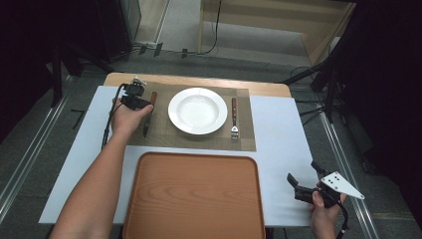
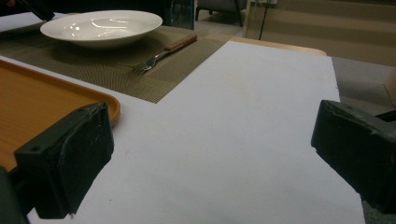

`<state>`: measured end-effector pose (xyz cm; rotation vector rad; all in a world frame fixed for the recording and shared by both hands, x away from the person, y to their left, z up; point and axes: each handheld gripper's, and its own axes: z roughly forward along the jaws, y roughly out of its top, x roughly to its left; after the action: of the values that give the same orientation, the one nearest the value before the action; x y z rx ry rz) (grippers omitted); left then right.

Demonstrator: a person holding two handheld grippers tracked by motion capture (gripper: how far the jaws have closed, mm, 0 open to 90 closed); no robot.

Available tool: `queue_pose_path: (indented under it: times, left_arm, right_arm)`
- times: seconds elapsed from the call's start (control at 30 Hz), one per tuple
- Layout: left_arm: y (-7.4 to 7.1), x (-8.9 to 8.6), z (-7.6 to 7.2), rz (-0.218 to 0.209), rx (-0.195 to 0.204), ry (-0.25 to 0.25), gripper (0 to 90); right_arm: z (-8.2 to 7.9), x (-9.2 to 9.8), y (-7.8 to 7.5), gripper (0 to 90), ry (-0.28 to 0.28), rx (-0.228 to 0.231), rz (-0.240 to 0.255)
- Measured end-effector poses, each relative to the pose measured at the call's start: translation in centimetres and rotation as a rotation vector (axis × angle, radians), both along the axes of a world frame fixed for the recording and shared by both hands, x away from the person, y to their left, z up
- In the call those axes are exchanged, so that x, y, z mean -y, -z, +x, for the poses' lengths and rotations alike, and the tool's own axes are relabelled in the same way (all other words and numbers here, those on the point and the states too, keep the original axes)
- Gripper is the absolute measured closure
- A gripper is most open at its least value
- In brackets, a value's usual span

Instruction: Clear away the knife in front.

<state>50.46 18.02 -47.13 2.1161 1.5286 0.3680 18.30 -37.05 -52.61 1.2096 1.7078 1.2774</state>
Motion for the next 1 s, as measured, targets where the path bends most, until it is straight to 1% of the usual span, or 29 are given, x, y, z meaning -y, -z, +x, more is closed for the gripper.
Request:
queue_pose_path:
  times: [0.07,0.1,0.13,0.23,0.3,0.37,0.43,0.47,0.53,0.57,0.6,0.73,0.8,0.83,0.87,0.93,1.0]
  left_arm:
    - [0.4,0.2,0.2,-0.010,0.007,-0.025,56.3]
    - [0.7,0.5,0.5,-0.010,0.009,-0.028,58.2]
    - [0.7,0.5,0.5,-0.010,0.009,-0.028,58.2]
    - [0.9,1.0,0.9,0.022,0.014,-0.037,58.3]
    - [1.3,1.1,1.1,0.026,0.004,-0.043,58.4]
    - [1.3,1.2,1.1,0.031,0.009,-0.040,59.5]
    - [1.3,1.3,1.2,0.027,0.006,-0.048,60.7]
    - [1.3,1.3,1.2,0.021,0.001,-0.042,63.0]
    - [1.2,1.4,1.1,0.038,-0.003,-0.031,63.5]
    - [1.2,1.5,1.1,0.057,-0.004,-0.025,65.9]
    - [1.2,1.5,1.1,0.057,-0.004,-0.025,66.4]
    - [1.2,1.7,1.1,0.095,0.001,-0.019,69.7]
    - [1.2,1.7,1.1,0.093,-0.004,-0.022,72.6]
    - [1.2,1.6,1.2,0.097,-0.008,-0.013,73.5]
    - [1.2,1.6,1.2,0.097,-0.008,-0.013,75.3]
    - [1.2,1.6,1.2,0.105,-0.009,0.004,75.4]
    - [1.1,1.6,1.3,0.103,-0.020,-0.005,75.5]
  right_arm:
    - [0.0,0.0,0.0,0.0,-0.002,0.000,0.003]
    - [0.0,0.1,0.0,0.0,-0.004,0.000,0.005]
    - [0.0,0.1,0.0,0.0,-0.004,0.000,0.005]
    - [0.0,0.1,0.0,0.0,-0.007,0.002,0.003]
    - [0.0,0.1,0.0,0.0,-0.008,0.001,0.003]
    - [0.0,0.0,0.0,0.0,-0.009,0.003,0.001]
    - [0.0,0.0,0.0,0.0,-0.008,0.002,0.002]
    - [0.0,0.0,0.0,0.0,-0.007,0.002,0.002]
    - [0.0,0.0,0.0,0.0,-0.006,0.001,0.000]
    - [0.0,0.0,0.0,0.0,-0.006,0.002,-0.003]
    - [0.0,0.0,0.0,0.0,-0.006,0.002,-0.003]
    - [0.1,-0.1,0.0,0.0,-0.007,-0.002,-0.005]
    - [0.1,0.0,0.0,0.0,-0.005,-0.003,0.001]
    - [0.1,0.1,0.0,0.0,-0.003,-0.004,0.012]
    - [0.1,0.1,0.0,0.0,-0.003,-0.004,0.012]
    - [0.1,0.2,0.0,0.0,-0.003,-0.002,0.018]
    - [0.1,0.2,0.0,0.0,-0.003,-0.002,0.015]
